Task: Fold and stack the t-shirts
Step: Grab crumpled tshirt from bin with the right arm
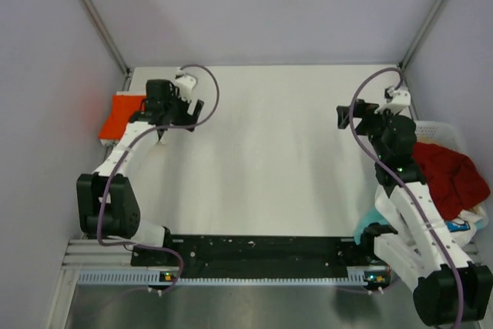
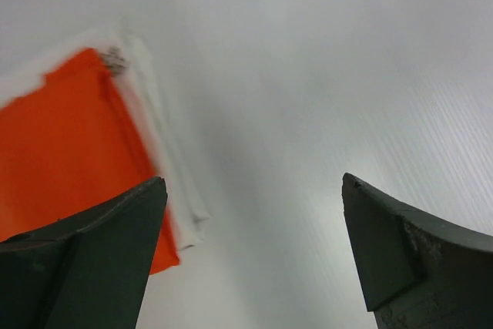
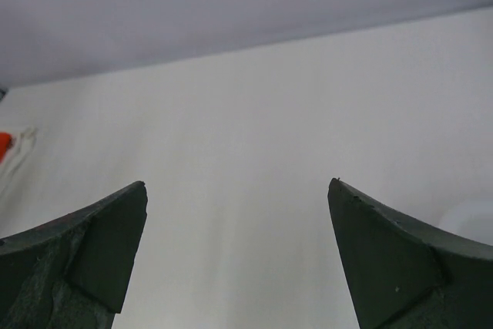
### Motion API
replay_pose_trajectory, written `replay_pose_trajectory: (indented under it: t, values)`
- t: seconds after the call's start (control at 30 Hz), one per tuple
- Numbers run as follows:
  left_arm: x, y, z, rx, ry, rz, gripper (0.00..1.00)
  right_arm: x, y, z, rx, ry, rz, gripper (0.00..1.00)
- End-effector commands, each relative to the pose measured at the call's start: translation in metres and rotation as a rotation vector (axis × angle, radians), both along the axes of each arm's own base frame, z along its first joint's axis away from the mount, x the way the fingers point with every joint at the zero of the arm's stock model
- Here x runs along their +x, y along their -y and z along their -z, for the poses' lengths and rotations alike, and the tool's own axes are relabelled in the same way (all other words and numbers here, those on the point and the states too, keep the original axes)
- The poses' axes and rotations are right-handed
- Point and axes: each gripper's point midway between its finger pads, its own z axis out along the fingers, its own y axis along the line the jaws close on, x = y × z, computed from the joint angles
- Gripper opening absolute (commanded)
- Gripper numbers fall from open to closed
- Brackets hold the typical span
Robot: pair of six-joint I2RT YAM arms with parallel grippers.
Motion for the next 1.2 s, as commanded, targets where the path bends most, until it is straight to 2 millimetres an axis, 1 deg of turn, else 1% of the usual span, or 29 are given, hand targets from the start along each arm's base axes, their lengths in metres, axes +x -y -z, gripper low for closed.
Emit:
replay_pose_trajectory:
  t: [0.0, 0.07, 0.1, 0.13, 0.17, 0.2, 0.23, 0.27, 0.3, 0.33, 0.37, 0.4, 0.43, 0.47, 0.5, 0.57, 0.67, 0.7, 0.77, 0.8, 0.9, 1.0, 1.03, 1.07, 1.17]
  values:
    - [0.026, -0.050, -0.112, -0.041, 0.141, -0.419, 0.99, -0.002, 0.020, -0.086, -0.043, 0.135, 0.085, 0.99]
    - [0.023, -0.024, -0.116, -0.182, 0.063, -0.281, 0.99, -0.009, 0.041, -0.077, -0.088, -0.008, 0.186, 0.98]
    - [0.019, -0.008, -0.118, -0.258, 0.026, -0.190, 0.99, -0.011, 0.051, -0.080, -0.096, -0.044, 0.235, 0.96]
    - [0.013, 0.012, -0.117, -0.336, -0.013, -0.096, 0.99, -0.015, 0.063, -0.075, -0.107, -0.093, 0.301, 0.94]
    - [0.013, 0.010, -0.115, -0.370, -0.027, -0.083, 0.99, -0.020, 0.076, -0.070, -0.116, -0.146, 0.370, 0.93]
    - [0.013, 0.011, -0.112, -0.375, -0.035, -0.072, 0.99, -0.025, 0.094, -0.068, -0.115, -0.187, 0.456, 0.90]
    - [0.013, 0.013, -0.109, -0.380, -0.049, -0.071, 0.99, -0.032, 0.107, -0.059, -0.103, -0.242, 0.521, 0.87]
    - [0.014, 0.012, -0.108, -0.374, -0.053, -0.077, 0.99, -0.040, 0.128, -0.054, -0.066, -0.273, 0.603, 0.84]
    - [0.013, 0.010, -0.105, -0.366, -0.061, -0.088, 0.99, -0.047, 0.144, -0.048, -0.018, -0.288, 0.658, 0.81]
    - [0.011, 0.008, -0.104, -0.358, -0.066, -0.097, 0.99, -0.054, 0.156, -0.038, 0.035, -0.302, 0.703, 0.79]
    - [0.010, 0.007, -0.106, -0.351, -0.062, -0.100, 0.99, -0.061, 0.166, -0.025, 0.114, -0.315, 0.754, 0.74]
    - [0.008, 0.006, -0.106, -0.346, -0.063, -0.104, 0.99, -0.067, 0.175, -0.022, 0.158, -0.308, 0.798, 0.72]
    - [0.006, 0.005, -0.107, -0.340, -0.061, -0.105, 0.99, -0.072, 0.181, -0.008, 0.237, -0.322, 0.835, 0.64]
    - [0.004, 0.005, -0.108, -0.334, -0.053, -0.103, 0.99, -0.073, 0.179, 0.002, 0.316, -0.332, 0.835, 0.59]
    - [0.003, 0.003, -0.109, -0.330, -0.049, -0.107, 0.99, -0.069, 0.178, 0.009, 0.383, -0.339, 0.821, 0.58]
    - [0.001, 0.004, -0.109, -0.329, -0.046, -0.096, 0.99, -0.057, 0.168, 0.024, 0.521, -0.371, 0.751, 0.58]
    - [-0.001, 0.007, -0.107, -0.337, -0.071, -0.087, 0.99, -0.039, 0.160, 0.037, 0.642, -0.422, 0.707, 0.57]
    - [-0.001, 0.007, -0.106, -0.340, -0.078, -0.086, 0.99, -0.035, 0.160, 0.041, 0.667, -0.435, 0.712, 0.57]
    - [-0.001, 0.009, -0.104, -0.344, -0.089, -0.072, 0.99, -0.030, 0.161, 0.049, 0.707, -0.454, 0.730, 0.65]
    - [-0.001, 0.009, -0.103, -0.344, -0.094, -0.070, 0.99, -0.028, 0.163, 0.051, 0.718, -0.451, 0.735, 0.66]
    - [-0.002, 0.010, -0.096, -0.345, -0.113, -0.065, 0.99, -0.019, 0.164, 0.054, 0.766, -0.438, 0.732, 0.67]
    - [-0.001, 0.012, -0.092, -0.353, -0.133, -0.060, 0.99, -0.014, 0.163, 0.068, 0.811, -0.457, 0.740, 0.67]
    - [-0.001, 0.013, -0.091, -0.355, -0.137, -0.057, 0.99, -0.014, 0.162, 0.077, 0.821, -0.483, 0.749, 0.65]
    - [-0.001, 0.012, -0.091, -0.354, -0.137, -0.058, 0.99, -0.014, 0.161, 0.082, 0.827, -0.498, 0.749, 0.63]
    - [-0.002, 0.012, -0.090, -0.351, -0.142, -0.056, 0.99, -0.015, 0.156, 0.090, 0.847, -0.526, 0.737, 0.53]
